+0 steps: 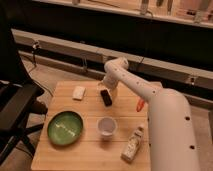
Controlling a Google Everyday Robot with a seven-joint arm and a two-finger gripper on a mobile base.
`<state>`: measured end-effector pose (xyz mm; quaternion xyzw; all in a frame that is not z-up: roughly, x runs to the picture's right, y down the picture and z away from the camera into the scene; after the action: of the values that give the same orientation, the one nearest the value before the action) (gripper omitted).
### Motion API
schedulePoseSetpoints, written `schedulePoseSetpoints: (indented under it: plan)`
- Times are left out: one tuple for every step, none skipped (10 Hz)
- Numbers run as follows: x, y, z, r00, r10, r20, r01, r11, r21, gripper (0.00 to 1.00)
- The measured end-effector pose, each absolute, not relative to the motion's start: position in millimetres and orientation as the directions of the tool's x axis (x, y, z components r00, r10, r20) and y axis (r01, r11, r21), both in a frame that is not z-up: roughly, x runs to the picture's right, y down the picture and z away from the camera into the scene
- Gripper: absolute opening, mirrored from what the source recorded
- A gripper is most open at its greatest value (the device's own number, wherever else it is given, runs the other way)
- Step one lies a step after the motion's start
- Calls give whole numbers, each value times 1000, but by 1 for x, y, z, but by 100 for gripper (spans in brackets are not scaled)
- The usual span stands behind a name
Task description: Place the eraser on the white sponge
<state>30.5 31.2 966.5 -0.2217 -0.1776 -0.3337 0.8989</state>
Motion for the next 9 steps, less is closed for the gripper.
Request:
schedulePoseSetpoints:
  plan:
    - [29, 37, 968, 709, -527, 469, 687, 666, -290, 80]
    - [27, 43, 971, 701, -535, 471, 698, 651, -300, 80]
    - [28, 47, 972, 698, -540, 471, 704, 640, -310, 80]
    - [25, 51, 974, 688, -549, 475, 716, 622, -318, 80]
    - [19, 53, 976, 673, -556, 488, 730, 607, -314, 80]
    - [14, 57, 978, 658, -560, 503, 743, 591, -315, 78]
    - [11, 60, 980, 646, -564, 514, 754, 577, -314, 71]
    - [8, 62, 981, 636, -565, 526, 762, 567, -313, 61]
    - [7, 62, 981, 630, -562, 536, 766, 564, -308, 50]
